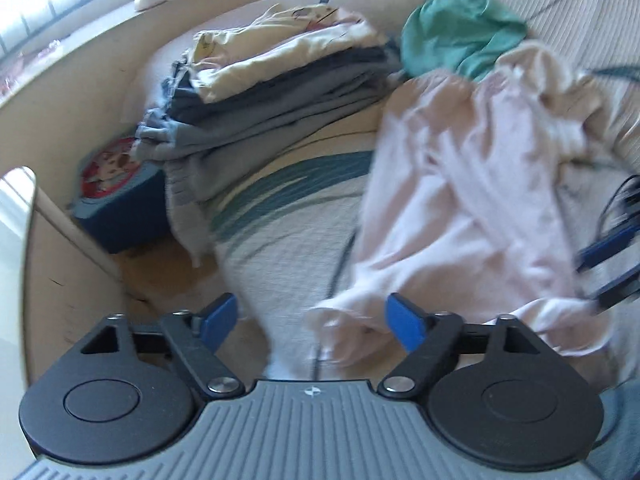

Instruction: Fold clothes

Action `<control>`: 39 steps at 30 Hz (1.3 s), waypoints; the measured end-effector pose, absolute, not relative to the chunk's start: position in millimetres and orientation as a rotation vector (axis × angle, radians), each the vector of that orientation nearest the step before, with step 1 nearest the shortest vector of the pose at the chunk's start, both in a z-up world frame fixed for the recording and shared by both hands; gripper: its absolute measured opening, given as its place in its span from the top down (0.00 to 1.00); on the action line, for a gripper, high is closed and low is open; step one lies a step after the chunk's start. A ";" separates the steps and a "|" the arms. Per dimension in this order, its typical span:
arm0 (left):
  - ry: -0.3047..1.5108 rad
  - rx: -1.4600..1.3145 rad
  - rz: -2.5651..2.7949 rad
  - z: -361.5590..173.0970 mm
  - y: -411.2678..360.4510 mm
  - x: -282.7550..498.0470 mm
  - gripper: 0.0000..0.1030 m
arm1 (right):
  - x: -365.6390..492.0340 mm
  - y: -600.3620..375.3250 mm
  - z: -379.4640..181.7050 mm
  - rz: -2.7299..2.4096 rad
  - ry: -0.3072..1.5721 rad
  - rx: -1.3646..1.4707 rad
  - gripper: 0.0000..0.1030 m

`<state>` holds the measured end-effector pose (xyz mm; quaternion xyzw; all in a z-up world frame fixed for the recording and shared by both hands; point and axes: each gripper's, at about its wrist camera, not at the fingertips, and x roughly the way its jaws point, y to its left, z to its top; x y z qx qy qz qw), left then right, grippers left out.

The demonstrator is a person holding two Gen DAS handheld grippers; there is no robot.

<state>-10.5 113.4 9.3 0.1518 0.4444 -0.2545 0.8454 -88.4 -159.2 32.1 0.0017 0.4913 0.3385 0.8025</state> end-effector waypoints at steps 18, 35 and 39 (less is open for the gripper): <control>0.997 0.234 -0.433 -3.9 103.5 -19.5 0.11 | -70.7 -106.7 10.6 0.714 1.023 -0.273 0.99; 1.064 0.179 -0.404 -24.5 113.5 -11.6 0.11 | -47.1 -160.6 12.7 0.632 1.048 0.001 0.99; 1.030 0.183 -0.447 -23.1 108.8 -15.3 0.11 | -48.9 -170.1 23.2 0.642 1.023 0.065 0.99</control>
